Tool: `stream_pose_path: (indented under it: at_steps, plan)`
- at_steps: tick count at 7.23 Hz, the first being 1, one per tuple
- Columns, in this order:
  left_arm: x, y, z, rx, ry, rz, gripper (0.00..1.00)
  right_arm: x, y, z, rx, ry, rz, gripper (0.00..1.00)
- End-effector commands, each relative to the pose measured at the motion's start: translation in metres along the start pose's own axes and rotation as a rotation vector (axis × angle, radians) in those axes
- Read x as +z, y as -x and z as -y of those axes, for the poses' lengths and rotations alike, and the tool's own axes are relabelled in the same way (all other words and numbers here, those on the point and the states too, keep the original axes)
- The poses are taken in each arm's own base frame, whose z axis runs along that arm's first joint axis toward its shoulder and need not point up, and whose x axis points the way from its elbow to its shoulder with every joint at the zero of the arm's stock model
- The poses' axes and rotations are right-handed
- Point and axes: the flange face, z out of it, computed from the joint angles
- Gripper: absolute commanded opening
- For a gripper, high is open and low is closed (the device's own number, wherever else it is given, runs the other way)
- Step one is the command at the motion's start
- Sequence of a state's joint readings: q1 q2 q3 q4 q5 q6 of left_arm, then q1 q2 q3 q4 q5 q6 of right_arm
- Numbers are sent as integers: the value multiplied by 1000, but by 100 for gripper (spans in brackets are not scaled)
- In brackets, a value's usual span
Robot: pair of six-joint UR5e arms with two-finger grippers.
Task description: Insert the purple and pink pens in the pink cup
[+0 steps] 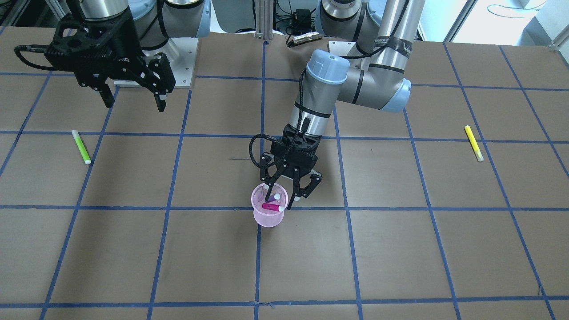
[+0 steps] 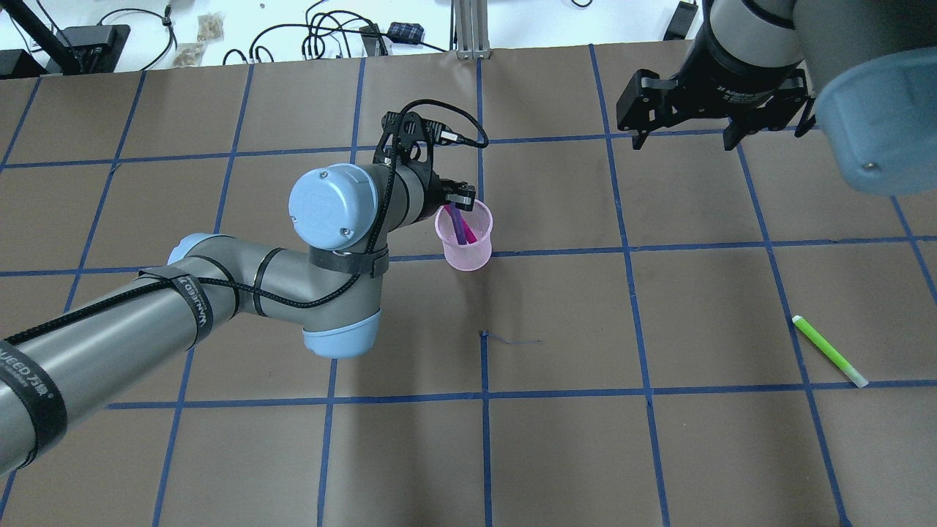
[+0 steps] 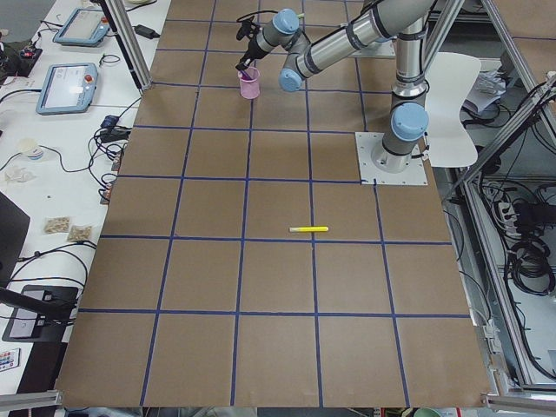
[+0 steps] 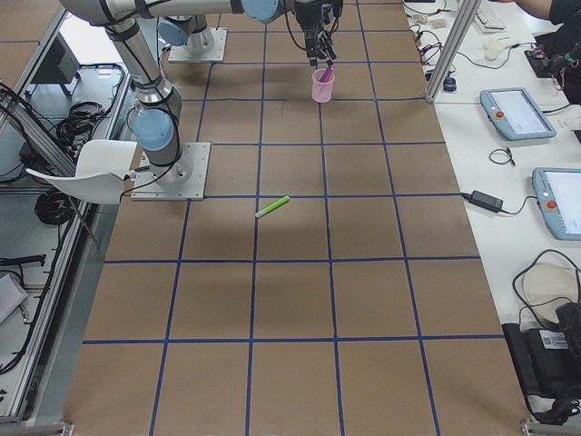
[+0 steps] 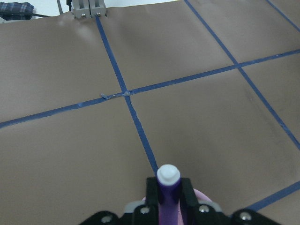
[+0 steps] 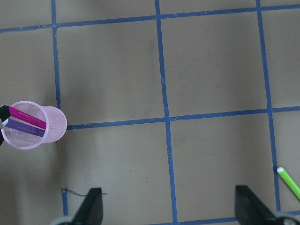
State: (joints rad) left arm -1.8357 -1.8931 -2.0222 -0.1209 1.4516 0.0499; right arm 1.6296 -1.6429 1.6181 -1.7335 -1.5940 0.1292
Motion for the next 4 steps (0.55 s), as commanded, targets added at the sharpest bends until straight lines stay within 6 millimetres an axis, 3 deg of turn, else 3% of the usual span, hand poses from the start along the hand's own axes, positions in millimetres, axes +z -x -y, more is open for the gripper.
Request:
stream_pose_path:
  at_steps: [1,3,4]
  plan:
    - [0,1,3,5,31,7,100,0,1,0,15,1,8,100]
    - [-17,4,19,-3,50,10,100,1,1,0,14,5,9,100]
    - [-31,6,50,-15,124,13,100,0,1,-1,11,5,8,100]
